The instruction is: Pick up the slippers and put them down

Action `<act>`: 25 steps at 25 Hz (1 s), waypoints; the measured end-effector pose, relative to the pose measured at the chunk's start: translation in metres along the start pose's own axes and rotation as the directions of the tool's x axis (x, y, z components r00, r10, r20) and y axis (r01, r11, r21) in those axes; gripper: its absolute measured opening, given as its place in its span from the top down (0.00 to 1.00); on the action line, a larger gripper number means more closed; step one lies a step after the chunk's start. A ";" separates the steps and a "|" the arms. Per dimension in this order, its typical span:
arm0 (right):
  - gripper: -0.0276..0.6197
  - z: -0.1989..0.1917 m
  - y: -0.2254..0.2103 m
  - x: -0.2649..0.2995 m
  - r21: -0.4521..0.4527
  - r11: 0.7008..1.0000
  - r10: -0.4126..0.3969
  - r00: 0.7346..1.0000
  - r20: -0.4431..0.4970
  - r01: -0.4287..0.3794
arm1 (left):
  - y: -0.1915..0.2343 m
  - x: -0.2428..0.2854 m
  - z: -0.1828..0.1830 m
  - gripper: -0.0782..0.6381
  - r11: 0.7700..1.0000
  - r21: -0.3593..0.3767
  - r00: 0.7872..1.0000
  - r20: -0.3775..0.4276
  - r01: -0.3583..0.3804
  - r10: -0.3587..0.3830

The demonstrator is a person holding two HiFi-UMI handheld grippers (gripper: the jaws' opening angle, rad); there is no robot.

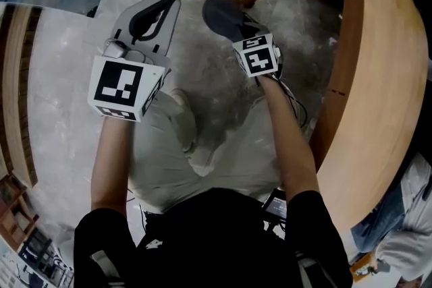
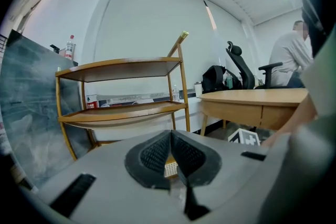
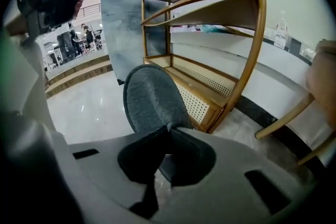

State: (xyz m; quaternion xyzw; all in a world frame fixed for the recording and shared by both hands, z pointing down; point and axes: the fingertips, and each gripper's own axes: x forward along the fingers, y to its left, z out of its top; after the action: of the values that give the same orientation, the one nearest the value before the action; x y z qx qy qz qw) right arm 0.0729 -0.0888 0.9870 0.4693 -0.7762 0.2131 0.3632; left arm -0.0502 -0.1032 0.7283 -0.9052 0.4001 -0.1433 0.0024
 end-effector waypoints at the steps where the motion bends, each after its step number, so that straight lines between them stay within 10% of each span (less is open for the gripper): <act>1: 0.95 -0.006 0.001 0.006 -0.002 1.000 0.002 1.000 -0.016 -0.002 | 0.002 -0.001 -0.002 0.88 1.000 -0.001 1.000 -0.007 -0.004 0.004; 25: 0.95 -0.108 0.018 0.093 -0.014 0.999 0.047 0.970 -0.240 -0.052 | 0.008 0.000 -0.022 0.88 0.999 0.031 0.996 -0.089 0.022 -0.019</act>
State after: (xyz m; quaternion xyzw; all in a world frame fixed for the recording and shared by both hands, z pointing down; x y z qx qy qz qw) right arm 0.0691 -0.0613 1.1284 0.4170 -0.7402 0.2693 0.4535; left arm -0.0619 -0.1059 0.7482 -0.9019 0.3881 -0.1897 -0.0023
